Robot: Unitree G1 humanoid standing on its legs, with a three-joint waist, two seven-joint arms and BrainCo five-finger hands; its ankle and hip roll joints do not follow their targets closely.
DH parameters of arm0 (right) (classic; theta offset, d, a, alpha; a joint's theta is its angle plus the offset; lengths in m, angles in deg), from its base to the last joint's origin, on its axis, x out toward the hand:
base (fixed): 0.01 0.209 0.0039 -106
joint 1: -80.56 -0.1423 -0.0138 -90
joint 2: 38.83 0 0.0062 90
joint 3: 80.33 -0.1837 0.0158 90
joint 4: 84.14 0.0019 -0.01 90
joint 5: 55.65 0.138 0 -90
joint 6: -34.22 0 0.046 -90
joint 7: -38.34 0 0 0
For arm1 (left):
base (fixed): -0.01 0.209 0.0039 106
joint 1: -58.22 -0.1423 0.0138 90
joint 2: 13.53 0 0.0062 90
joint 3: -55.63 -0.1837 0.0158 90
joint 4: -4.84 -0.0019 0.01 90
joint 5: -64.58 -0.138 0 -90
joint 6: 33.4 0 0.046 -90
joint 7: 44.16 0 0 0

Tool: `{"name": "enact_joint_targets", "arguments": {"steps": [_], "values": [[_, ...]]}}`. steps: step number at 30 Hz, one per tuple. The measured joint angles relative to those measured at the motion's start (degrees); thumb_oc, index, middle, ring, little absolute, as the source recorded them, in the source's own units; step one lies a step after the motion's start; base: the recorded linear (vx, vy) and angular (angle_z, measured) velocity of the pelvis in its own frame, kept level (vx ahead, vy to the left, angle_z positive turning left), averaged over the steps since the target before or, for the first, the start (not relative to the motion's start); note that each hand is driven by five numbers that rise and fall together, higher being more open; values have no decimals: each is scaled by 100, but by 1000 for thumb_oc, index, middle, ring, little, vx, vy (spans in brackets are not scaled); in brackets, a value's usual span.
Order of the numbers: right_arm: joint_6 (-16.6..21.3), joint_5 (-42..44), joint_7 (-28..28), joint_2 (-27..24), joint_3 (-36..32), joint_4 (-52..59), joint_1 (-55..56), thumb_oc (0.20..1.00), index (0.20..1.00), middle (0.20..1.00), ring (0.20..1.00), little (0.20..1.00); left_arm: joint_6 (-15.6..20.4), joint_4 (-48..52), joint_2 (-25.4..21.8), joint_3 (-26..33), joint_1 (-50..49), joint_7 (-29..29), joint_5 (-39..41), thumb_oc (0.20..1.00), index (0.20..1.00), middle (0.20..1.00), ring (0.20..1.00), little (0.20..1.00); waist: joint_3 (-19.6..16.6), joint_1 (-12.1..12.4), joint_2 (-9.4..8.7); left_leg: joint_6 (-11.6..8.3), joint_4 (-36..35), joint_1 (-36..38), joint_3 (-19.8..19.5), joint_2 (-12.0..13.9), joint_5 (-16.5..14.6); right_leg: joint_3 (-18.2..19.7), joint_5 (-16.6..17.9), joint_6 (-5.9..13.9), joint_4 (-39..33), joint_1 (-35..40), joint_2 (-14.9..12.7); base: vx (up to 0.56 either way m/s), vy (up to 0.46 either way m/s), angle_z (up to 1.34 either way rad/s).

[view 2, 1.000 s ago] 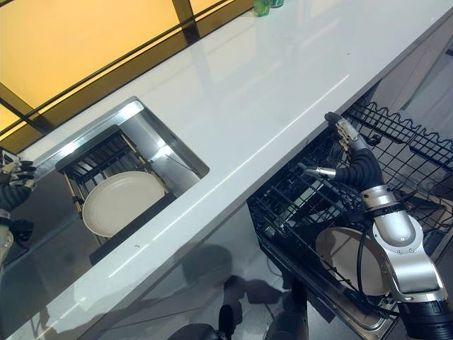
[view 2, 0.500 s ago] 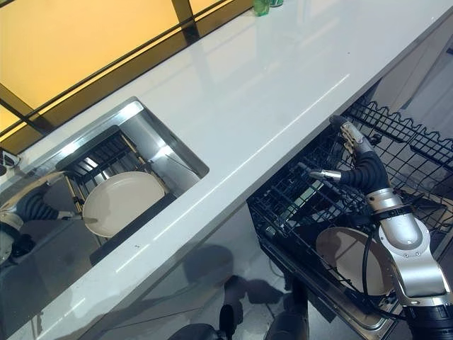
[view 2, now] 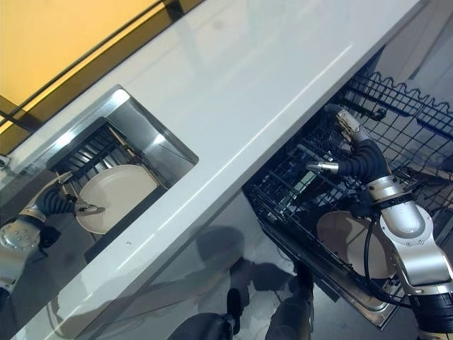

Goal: Pick up plates and place into dishwasher.

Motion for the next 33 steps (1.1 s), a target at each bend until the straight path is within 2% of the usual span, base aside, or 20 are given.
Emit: {"name": "enact_joint_targets", "arguments": {"steps": [4, 9, 11, 14, 20, 24, 29, 31, 33], "values": [[-8, -15, -55, -7, 77, -56, -229, 1000, 1000, 1000, 1000, 1000, -90, -358, 144, -6, 376, 721, 53, 1000, 1000, 1000, 1000, 1000, 162, -198, -26, -9, 91, -195, 30, 1, -5, 29, 27, -20, 50, -203, 11, 0, 69, -5], [-40, -152, -51, -8, 204, -129, -352, 1000, 1000, 1000, 1000, 1000, -118, -426, 330, -5, 719, 1597, 237, 1000, 1000, 1000, 1000, 1000, 194, -224, -55, -15, 76, -267, 165, -5, -14, 181, 67, 1, 56, -372, 36, 22, 66, -13], [-64, -233, -49, -9, 205, -166, -442, 1000, 1000, 1000, 1000, 1000, -224, -432, 354, -6, 847, 1736, 235, 1000, 1000, 1000, 1000, 1000, 287, -263, -58, -15, 84, -265, 170, -3, -14, 188, 76, 5, 65, -374, 42, 16, 54, -2], [-148, -286, -41, -9, 232, -176, -632, 1000, 1000, 1000, 1000, 1000, -526, -568, 366, -48, 959, 1656, 210, 1000, 1000, 1000, 1000, 1000, 380, -336, -53, -15, 86, -277, 184, -11, -15, 212, 71, -2, 76, -406, 42, 8, 39, -4], [-321, -291, -14, -22, 371, -176, -792, 1000, 1000, 1000, 1000, 1000, -1143, -916, 212, -151, 1423, 357, 211, 1000, 1000, 1000, 1000, 1000, 396, -327, -43, -15, 115, -354, 248, -18, -15, 283, 84, -16, 83, -493, 49, 29, 38, -3], [-397, -288, 70, -125, 491, -167, -887, 1000, 1000, 1000, 1000, 1000, -1419, -1540, -182, -650, 1817, -1466, 212, 1000, 1000, 1000, 1000, 1000, 420, -359, 6, -13, 131, -344, 285, -44, -16, 322, 91, -16, 86, -493, 28, 25, 75, -3], [-410, -277, 76, -458, 606, -171, -889, 1000, 1000, 1000, 1000, 1000, -1424, -1714, -489, -843, 1965, -3112, 221, 1000, 1000, 1000, 1000, 1000, 503, -402, 189, -12, 90, -191, 300, -40, -16, 326, 87, -13, 76, -368, 32, 30, 42, -3], [-407, -258, 75, -539, 615, -170, -889, 1000, 1000, 1000, 1000, 1000, -1410, -1717, -608, -893, 1960, -3470, 251, 1000, 1000, 1000, 1000, 1000, 502, -436, 243, -10, 59, -134, 300, -40, -17, 333, 82, -10, 72, -333, 32, 4, 6, -2], [-404, -213, 76, -584, 615, -171, -885, 1000, 1000, 1000, 1000, 1000, -1374, -1716, -725, -895, 1890, -3587, 455, 1000, 1000, 1000, 1000, 1000, 512, -495, 267, -9, 48, -128, 301, -39, -16, 328, 83, -10, 65, -327, 32, 0, 0, 0]]}}
